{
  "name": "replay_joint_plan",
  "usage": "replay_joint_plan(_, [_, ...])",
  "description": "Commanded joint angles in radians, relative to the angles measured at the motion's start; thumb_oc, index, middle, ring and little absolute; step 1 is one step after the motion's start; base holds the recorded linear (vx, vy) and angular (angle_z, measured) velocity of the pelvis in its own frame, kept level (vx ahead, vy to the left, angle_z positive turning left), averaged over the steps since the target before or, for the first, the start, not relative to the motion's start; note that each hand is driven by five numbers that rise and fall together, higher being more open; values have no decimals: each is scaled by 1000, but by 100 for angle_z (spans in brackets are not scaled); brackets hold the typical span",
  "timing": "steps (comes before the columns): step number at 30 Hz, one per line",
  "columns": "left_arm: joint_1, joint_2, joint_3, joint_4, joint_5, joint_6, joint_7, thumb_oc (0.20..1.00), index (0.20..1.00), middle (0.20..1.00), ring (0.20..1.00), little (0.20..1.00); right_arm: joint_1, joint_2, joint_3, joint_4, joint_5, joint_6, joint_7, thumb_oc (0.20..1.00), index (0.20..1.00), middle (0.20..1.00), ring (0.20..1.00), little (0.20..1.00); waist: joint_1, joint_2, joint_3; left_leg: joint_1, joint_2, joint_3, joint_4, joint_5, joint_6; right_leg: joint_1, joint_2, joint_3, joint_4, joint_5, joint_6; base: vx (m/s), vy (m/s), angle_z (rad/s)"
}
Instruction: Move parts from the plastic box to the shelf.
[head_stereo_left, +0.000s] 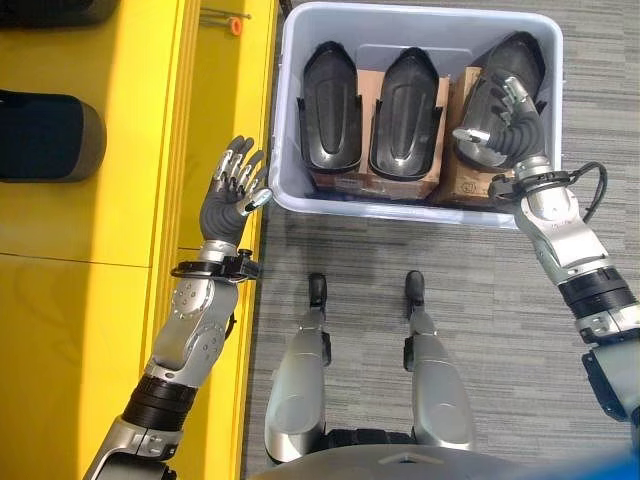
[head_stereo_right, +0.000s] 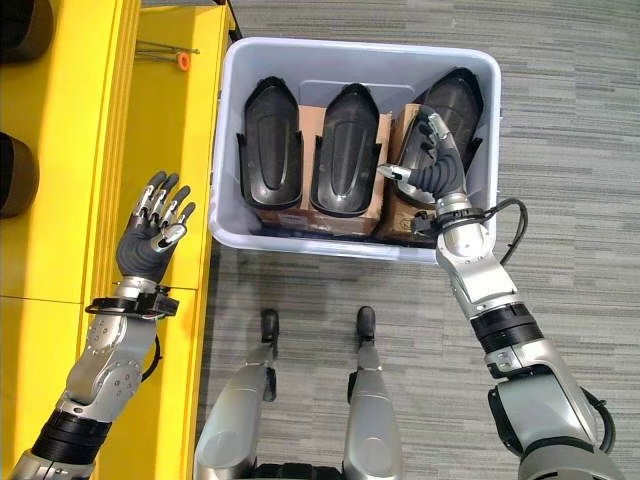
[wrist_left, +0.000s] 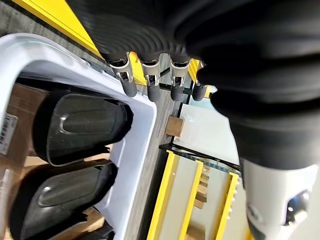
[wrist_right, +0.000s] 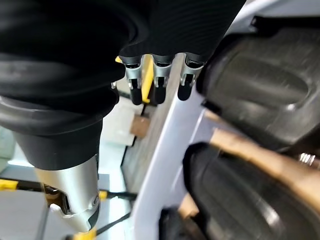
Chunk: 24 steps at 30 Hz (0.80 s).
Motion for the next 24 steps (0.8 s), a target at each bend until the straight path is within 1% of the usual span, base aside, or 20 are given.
replay_joint_plan(1, [47,30,11,-77,3,-59,12,1000,1000,1000,1000,1000,-44,-47,-20,-53,-33,-44,-70,1000,1000,1000,1000,1000,-3,-4,-54,-62,45,-53,73,-34,1,-11,-59,10,167,-152,21,0,0,0])
replay_joint_plan(14, [17,33,-27,-66,0,-72,46,1000,1000,1000,1000,1000,-165,-72,-70,124,17,-74,-198,1000,1000,1000,1000,1000,-11,19,-13,-100,33,-50,90,-40,3,-56,-54,23,191,-156,18,0,0,0])
replay_joint_plan(19, [16,32,-35,-66,0,-73,57,1000,1000,1000,1000,1000,-173,-66,-85,186,46,-83,-221,1000,1000,1000,1000,1000,-14,27,-6,-102,31,-52,91,-42,4,-61,-52,24,195,-160,17,0,0,0])
replay_joint_plan(24, [5,29,-52,-58,0,-75,65,1000,1000,1000,1000,1000,-183,-37,-80,227,93,-94,-220,1000,1000,1000,1000,1000,-15,32,3,-110,28,-50,93,-44,5,-70,-51,26,197,-160,17,0,0,0])
